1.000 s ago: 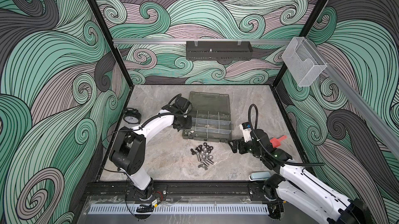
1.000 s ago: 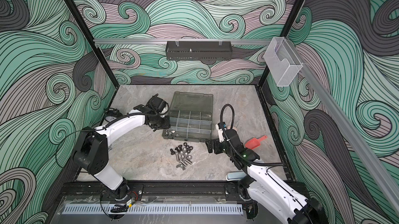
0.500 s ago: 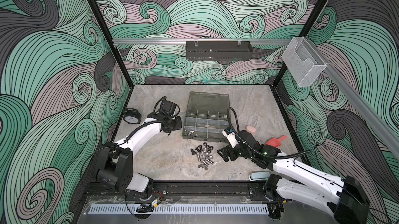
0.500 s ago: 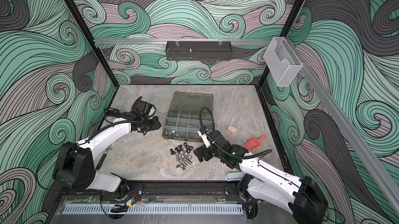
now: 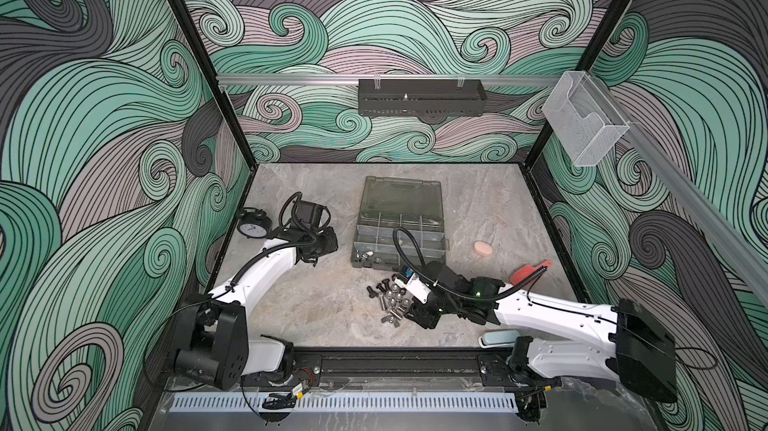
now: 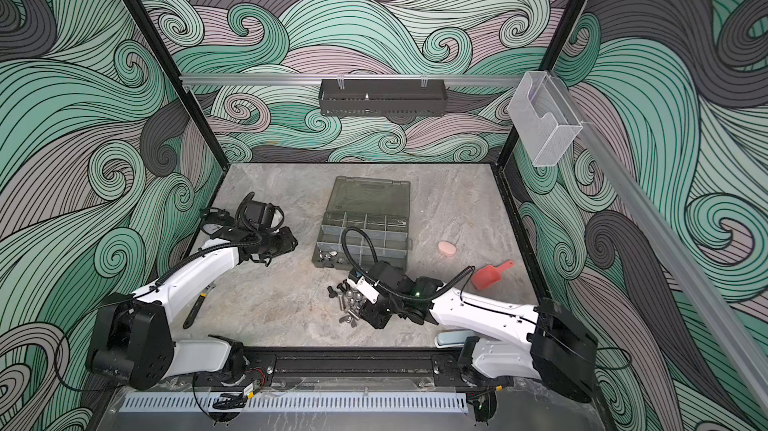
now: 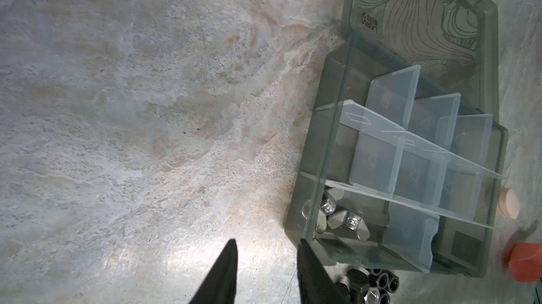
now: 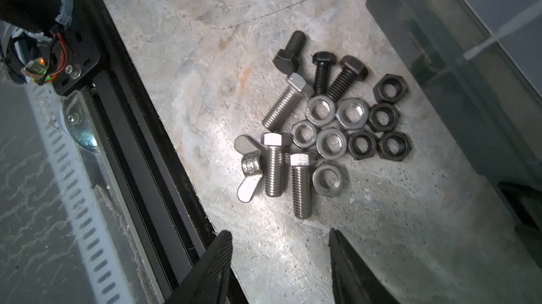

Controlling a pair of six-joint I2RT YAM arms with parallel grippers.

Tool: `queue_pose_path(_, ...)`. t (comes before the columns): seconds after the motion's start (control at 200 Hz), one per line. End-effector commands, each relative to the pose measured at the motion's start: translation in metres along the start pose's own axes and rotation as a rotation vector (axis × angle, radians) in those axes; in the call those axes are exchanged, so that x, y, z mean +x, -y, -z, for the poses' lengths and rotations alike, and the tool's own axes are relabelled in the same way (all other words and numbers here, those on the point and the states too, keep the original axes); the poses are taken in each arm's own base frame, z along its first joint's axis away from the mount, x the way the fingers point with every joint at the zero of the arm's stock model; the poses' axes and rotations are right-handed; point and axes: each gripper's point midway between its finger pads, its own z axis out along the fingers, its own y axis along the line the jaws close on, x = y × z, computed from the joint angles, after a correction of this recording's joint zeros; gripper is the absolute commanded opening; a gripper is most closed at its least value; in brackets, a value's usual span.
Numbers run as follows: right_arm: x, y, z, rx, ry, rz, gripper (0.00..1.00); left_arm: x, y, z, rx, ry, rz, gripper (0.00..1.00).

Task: Sort the screws and nuts into containers
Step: 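Move the right gripper over a silver wing nut while the left draws back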

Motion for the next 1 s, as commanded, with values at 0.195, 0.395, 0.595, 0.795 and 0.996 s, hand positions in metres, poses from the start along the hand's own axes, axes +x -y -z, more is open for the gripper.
queue_pose_path(0.195, -0.017, -0.036, -0.023, -0.116, -0.030, 0.167, 0.46, -0.005, -0.002, 0.008, 0.031, 0.042, 0.034, 0.38)
queue_pose_path(0.395, -0.013, -0.040, -0.040, -0.084, -0.060, 0.194, 0.43, 0.001, -0.005, 0.005, 0.040, 0.031, 0.047, 0.38)
queue_pose_path(0.595, -0.012, -0.027, -0.046, 0.001, -0.070, 0.192, 0.42, 0.007, -0.007, 0.003, 0.042, 0.025, 0.052, 0.38)
queue_pose_path(0.795, -0.012, -0.030, -0.053, -0.002, -0.073, 0.197, 0.42, 0.010, -0.008, 0.001, 0.048, 0.016, 0.057, 0.38)
queue_pose_path(0.996, -0.012, -0.031, -0.059, -0.001, -0.082, 0.197, 0.41, 0.010, -0.007, 0.001, 0.052, 0.015, 0.061, 0.38)
